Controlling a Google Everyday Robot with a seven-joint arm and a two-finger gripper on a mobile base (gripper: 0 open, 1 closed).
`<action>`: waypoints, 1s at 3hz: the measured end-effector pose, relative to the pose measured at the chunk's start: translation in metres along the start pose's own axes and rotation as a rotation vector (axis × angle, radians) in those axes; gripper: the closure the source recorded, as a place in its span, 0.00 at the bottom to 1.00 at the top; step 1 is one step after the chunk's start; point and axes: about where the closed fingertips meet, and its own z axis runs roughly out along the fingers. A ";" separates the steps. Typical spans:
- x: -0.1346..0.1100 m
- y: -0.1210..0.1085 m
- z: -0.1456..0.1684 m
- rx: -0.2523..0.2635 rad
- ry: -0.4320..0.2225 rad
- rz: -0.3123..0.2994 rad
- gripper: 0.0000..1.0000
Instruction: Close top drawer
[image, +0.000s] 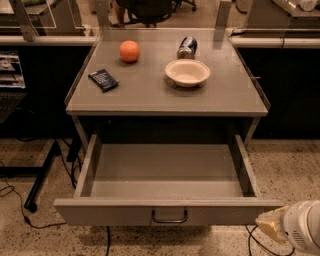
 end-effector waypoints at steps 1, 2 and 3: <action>0.025 -0.016 0.030 0.024 0.009 0.102 1.00; 0.014 -0.034 0.056 0.016 -0.030 0.123 1.00; 0.010 -0.037 0.060 0.007 -0.043 0.117 1.00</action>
Offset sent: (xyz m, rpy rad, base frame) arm 0.0497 -0.0312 -0.0710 0.0665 -0.0227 -0.1388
